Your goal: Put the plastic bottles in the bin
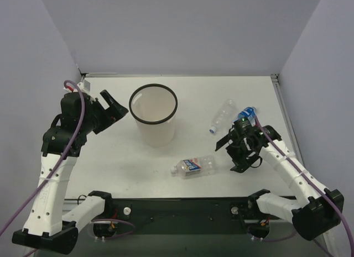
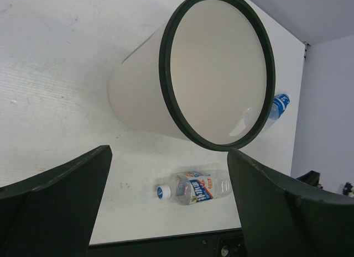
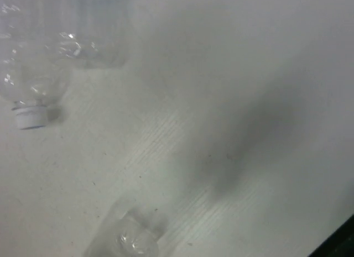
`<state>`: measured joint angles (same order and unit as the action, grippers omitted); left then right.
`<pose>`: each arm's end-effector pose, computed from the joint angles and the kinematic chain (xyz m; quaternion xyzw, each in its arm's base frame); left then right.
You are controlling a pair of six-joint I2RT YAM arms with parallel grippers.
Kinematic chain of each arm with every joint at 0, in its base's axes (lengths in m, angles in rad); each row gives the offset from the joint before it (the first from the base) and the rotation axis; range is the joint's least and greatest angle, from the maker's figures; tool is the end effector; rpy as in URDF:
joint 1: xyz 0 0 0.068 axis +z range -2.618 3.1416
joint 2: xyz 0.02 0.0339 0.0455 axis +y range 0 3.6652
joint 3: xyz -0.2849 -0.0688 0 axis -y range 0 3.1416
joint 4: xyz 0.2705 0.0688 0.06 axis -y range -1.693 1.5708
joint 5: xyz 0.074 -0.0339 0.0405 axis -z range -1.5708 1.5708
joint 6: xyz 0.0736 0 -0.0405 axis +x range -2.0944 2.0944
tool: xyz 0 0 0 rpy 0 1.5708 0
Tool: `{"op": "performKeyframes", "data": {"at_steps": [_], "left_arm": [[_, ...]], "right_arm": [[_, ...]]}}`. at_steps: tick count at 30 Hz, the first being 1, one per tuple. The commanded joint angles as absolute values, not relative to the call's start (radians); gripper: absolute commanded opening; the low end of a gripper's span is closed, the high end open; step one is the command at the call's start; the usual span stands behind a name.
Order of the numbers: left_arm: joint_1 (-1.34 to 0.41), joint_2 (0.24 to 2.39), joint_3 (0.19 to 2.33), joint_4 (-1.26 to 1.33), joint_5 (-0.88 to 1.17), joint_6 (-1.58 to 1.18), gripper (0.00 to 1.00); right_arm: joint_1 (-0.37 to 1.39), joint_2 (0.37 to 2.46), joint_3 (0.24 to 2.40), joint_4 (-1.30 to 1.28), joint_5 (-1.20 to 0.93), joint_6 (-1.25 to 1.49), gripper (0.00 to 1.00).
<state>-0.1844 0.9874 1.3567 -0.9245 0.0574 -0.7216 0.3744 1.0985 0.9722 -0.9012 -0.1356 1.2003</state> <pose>0.2145 -0.0443 0.4271 -0.2183 0.8458 -0.2353 0.4261 0.2218 0.0979 0.2669 0.3691 0.8876 0.2357 0.1427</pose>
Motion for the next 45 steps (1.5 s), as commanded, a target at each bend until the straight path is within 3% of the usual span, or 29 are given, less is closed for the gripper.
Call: {"op": "performKeyframes", "data": {"at_steps": [1,19,23,35,41,45], "left_arm": [[-0.190,0.965,1.417,-0.931,0.032,-0.719,0.97],[-0.190,0.960,1.442,-0.966,0.026,-0.710,0.98],[-0.190,0.968,1.448,-0.966,0.025,-0.703,0.97],[-0.192,0.977,1.457,-0.962,0.018,-0.696,0.98],[-0.192,0.973,1.457,-0.957,0.015,-0.696,0.97],[-0.190,0.974,1.459,-0.956,0.015,-0.698,0.97]], "right_arm": [[0.481,1.126,0.881,-0.839,-0.141,1.575,0.99],[0.554,1.403,0.865,-0.657,-0.077,1.779,0.95],[0.558,1.437,0.861,-0.650,-0.074,1.786,0.90],[0.561,1.356,0.873,-0.727,-0.003,1.724,0.50],[0.561,1.255,1.078,-0.862,0.188,1.559,0.50],[0.563,1.188,1.235,-0.874,0.309,1.309,0.46]]}}
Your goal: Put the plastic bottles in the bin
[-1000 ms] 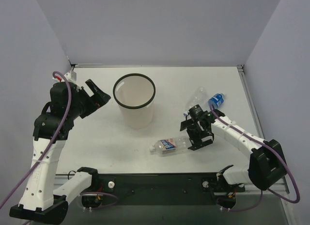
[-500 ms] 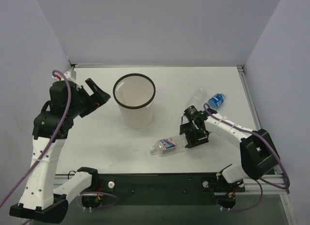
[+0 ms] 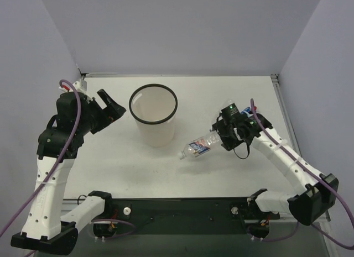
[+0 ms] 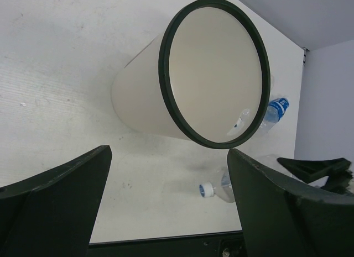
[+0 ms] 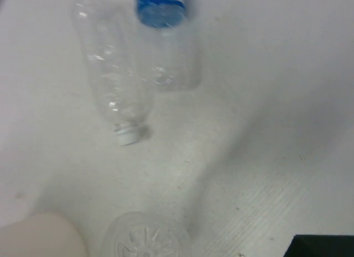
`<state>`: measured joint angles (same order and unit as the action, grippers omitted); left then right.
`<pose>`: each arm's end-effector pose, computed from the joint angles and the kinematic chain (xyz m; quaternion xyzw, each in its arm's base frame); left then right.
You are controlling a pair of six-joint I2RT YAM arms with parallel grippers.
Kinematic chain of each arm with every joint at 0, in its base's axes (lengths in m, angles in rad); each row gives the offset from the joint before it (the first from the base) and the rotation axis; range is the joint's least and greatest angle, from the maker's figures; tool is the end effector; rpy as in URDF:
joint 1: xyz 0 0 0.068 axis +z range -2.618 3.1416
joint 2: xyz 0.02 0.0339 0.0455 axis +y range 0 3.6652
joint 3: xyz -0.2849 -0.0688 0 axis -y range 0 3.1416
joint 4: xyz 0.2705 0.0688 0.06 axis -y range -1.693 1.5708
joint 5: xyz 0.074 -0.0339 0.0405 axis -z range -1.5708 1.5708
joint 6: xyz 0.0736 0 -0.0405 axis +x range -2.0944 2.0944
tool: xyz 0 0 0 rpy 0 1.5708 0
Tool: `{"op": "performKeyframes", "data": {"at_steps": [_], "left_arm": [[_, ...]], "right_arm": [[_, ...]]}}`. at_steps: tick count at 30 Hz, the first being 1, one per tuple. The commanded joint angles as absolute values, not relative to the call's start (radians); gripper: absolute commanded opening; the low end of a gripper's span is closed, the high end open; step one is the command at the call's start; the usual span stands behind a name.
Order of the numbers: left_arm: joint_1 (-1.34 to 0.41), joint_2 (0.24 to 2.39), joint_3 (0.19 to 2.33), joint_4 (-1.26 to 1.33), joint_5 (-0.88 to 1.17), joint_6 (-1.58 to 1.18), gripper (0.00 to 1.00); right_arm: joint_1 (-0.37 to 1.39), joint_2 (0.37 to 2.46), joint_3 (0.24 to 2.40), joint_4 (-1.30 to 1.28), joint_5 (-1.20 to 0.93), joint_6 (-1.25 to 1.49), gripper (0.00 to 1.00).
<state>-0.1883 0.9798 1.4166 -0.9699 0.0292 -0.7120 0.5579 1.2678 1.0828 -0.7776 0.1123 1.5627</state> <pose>0.2040 -0.0411 0.4439 -0.2178 0.8406 -0.2272 0.4409 0.2555 0.1497 0.2739 0.4734 0.8268 0.2347 0.1928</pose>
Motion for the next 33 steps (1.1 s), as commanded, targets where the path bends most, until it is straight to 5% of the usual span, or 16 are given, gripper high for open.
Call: {"op": "performKeyframes", "data": {"at_steps": [1,20,33], "left_arm": [[-0.192,0.976,1.460,-0.956,0.015,-0.698,0.97],[-0.193,1.012,1.486,-0.933,0.020,-0.707,0.97],[-0.196,1.015,1.502,-0.974,0.020,-0.699,0.97]], "right_arm": [[0.566,1.177,1.265,-0.874,0.333,1.258,0.46],[0.844,1.359,1.883,-0.474,0.499,0.376,0.44],[0.897,1.594,2.006,-0.169,0.416,0.118,0.43]]}}
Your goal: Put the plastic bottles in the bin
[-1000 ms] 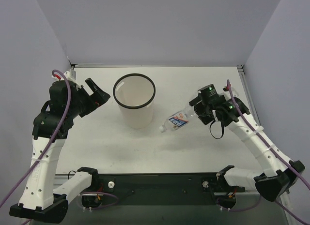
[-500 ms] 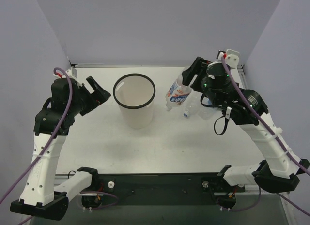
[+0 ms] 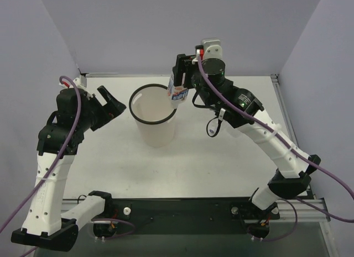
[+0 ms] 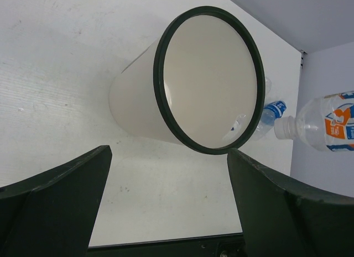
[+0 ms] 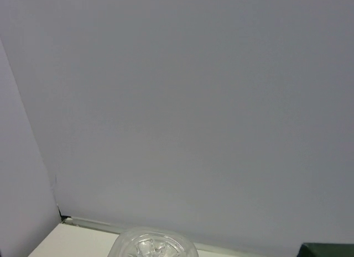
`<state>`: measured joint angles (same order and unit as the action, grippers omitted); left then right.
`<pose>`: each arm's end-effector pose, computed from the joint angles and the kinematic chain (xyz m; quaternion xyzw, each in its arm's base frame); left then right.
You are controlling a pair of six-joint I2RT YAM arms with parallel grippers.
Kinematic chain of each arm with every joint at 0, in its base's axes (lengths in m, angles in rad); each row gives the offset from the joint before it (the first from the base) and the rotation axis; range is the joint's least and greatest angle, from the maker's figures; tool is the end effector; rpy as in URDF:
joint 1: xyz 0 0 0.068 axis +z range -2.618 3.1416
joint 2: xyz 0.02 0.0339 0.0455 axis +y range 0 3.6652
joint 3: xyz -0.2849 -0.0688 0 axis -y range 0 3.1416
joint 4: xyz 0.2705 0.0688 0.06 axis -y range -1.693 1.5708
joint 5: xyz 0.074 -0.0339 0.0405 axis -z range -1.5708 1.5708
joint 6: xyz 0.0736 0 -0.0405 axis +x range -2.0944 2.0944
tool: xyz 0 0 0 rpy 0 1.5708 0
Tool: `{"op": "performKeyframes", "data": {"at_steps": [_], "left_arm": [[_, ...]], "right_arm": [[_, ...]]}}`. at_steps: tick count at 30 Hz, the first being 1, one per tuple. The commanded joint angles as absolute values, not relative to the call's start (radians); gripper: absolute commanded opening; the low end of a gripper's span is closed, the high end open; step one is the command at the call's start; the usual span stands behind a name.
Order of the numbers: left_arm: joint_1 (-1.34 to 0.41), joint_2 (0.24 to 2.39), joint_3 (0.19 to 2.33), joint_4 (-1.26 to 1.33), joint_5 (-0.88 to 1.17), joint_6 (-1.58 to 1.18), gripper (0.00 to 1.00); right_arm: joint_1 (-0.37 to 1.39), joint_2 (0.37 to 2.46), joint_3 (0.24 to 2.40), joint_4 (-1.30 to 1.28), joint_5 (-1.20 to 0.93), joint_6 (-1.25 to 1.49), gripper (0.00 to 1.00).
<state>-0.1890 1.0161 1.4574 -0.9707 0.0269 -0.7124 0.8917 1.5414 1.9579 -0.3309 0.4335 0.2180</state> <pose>0.2121 -0.0426 0.4509 -0.2180 0.8396 -0.2272 0.4427 0.2596 0.2724 0.5746 -0.0687 0.6756 0.2554 0.6881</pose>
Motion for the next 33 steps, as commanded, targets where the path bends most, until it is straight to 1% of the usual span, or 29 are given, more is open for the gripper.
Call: {"op": "performKeyframes", "data": {"at_steps": [1,6,9,24,27,30,31,33], "left_arm": [[-0.196,1.015,1.503,-0.976,0.021,-0.698,0.97],[-0.196,1.015,1.506,-0.983,0.020,-0.692,0.97],[-0.196,1.017,1.503,-0.983,0.017,-0.687,0.97],[-0.195,1.015,1.490,-0.982,0.008,-0.675,0.97],[-0.196,1.019,1.485,-0.980,0.011,-0.675,0.97],[-0.195,1.019,1.486,-0.982,0.009,-0.667,0.98],[-0.195,1.020,1.488,-0.986,0.009,-0.666,0.97],[-0.195,1.020,1.485,-0.986,0.009,-0.663,0.97]], "right_arm": [[0.897,1.609,2.013,-0.149,0.394,0.107,0.43],[0.897,1.701,2.046,-0.130,0.357,0.106,0.43],[0.897,1.735,2.020,-0.130,0.322,0.120,0.43],[0.908,1.799,1.773,-0.101,0.270,0.196,0.45],[0.913,1.805,1.738,-0.103,0.264,0.210,0.50],[0.919,1.809,1.706,-0.118,0.250,0.236,0.64],[0.920,1.809,1.710,-0.141,0.250,0.242,0.75],[0.928,1.806,1.723,-0.161,0.256,0.258,0.85]]}}
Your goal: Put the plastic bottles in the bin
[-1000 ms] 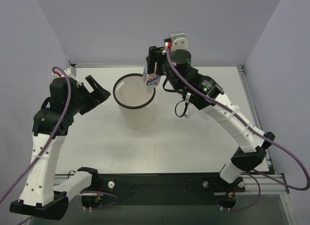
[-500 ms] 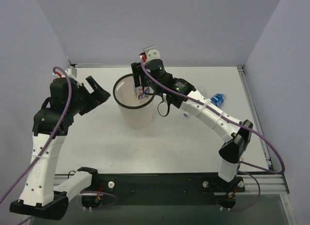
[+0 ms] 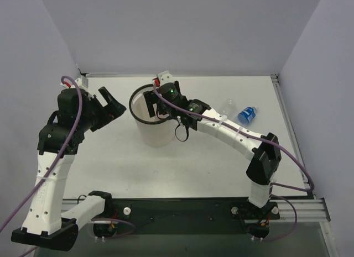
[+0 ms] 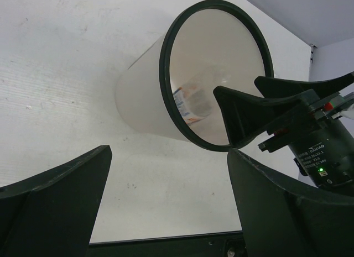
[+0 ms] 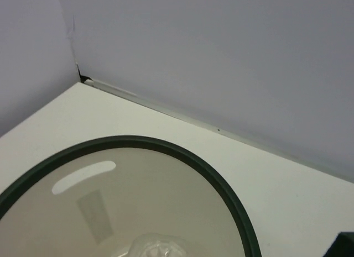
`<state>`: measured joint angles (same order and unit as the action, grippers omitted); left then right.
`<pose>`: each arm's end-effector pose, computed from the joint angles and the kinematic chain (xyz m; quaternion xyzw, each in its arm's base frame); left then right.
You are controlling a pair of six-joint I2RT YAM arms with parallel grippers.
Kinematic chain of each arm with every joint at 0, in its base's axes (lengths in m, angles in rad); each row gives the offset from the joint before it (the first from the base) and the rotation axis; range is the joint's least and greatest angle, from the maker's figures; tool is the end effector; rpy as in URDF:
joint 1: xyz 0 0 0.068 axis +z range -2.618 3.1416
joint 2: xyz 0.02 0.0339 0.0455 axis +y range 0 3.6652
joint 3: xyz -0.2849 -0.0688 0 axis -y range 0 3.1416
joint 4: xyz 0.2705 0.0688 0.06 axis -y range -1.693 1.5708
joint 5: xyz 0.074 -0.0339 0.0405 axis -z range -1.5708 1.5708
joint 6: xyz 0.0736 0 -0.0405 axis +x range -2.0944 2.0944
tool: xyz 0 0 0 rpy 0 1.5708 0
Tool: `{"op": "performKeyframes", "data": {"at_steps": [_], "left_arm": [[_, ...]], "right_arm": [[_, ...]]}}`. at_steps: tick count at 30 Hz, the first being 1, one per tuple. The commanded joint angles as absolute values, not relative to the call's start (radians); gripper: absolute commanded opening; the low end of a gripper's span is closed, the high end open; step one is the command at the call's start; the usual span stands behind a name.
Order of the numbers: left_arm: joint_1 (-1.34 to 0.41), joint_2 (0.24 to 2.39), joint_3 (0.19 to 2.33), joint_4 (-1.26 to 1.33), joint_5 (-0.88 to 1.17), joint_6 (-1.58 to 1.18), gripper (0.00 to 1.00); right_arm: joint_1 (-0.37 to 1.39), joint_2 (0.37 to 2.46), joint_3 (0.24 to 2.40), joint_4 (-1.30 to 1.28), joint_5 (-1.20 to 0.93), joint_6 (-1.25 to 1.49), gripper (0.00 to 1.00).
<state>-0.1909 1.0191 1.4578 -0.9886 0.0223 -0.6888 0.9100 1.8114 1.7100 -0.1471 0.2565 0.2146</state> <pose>0.2117 -0.0426 0.4482 -0.2097 0.8469 -0.2168 0.4379 0.3239 0.3863 0.3868 -0.1929 0.7627 0.2393 0.5690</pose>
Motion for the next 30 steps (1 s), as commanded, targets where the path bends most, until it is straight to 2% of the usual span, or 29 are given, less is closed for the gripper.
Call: {"op": "performKeyframes", "data": {"at_steps": [1,5,8,12,20,30], "left_arm": [[-0.195,1.020,1.483,-0.988,0.009,-0.663,0.97],[-0.195,1.019,1.486,-0.988,0.011,-0.661,0.98],[-0.195,1.019,1.493,-0.983,0.009,-0.661,0.98],[-0.195,1.016,1.483,-0.971,0.017,-0.670,0.97],[-0.198,1.008,1.459,-0.959,0.025,-0.684,0.97],[-0.199,1.003,1.445,-0.957,0.028,-0.695,0.97]], "right_arm": [[0.931,1.805,1.733,-0.181,0.258,0.258,0.90],[0.931,1.769,1.802,-0.222,0.276,0.259,0.90],[0.916,1.712,1.830,-0.278,0.336,0.284,0.86],[0.853,1.603,1.764,-0.350,0.364,0.365,0.82],[0.658,1.402,1.582,-0.463,0.416,0.528,0.77],[0.303,1.393,1.454,-0.637,0.278,0.817,0.73]]}}
